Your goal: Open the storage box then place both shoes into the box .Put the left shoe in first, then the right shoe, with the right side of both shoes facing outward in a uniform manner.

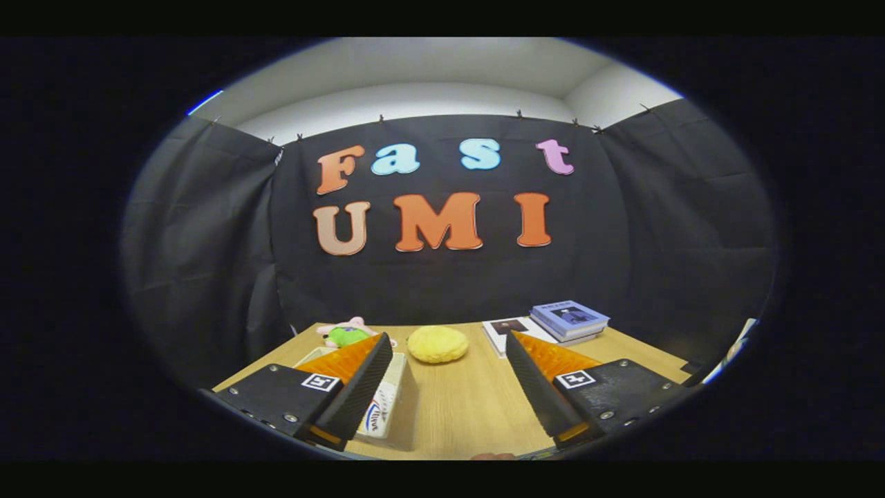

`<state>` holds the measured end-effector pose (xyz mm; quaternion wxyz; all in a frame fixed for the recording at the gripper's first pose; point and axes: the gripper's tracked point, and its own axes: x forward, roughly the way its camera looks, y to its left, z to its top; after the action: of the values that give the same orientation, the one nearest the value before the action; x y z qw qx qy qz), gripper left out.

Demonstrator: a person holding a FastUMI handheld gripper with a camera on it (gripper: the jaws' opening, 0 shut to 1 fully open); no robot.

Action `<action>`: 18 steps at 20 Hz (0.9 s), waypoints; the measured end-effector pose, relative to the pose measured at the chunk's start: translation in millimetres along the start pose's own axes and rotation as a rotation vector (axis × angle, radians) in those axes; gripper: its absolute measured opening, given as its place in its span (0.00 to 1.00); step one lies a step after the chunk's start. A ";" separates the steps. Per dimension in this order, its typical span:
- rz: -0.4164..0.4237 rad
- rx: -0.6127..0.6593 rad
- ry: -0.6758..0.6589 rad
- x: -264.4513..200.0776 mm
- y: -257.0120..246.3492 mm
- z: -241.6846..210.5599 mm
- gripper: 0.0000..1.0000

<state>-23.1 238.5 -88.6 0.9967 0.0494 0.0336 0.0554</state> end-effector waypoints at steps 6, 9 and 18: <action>-0.030 0.000 -0.064 -15.8 -87.9 36.1 0.98; -0.076 -0.026 -0.084 -21.7 -135.5 52.1 0.98; -0.044 -0.050 -0.132 -29.6 -199.8 93.9 0.97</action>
<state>-24.3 28.6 -14.0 0.9986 0.0273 -0.0325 0.0308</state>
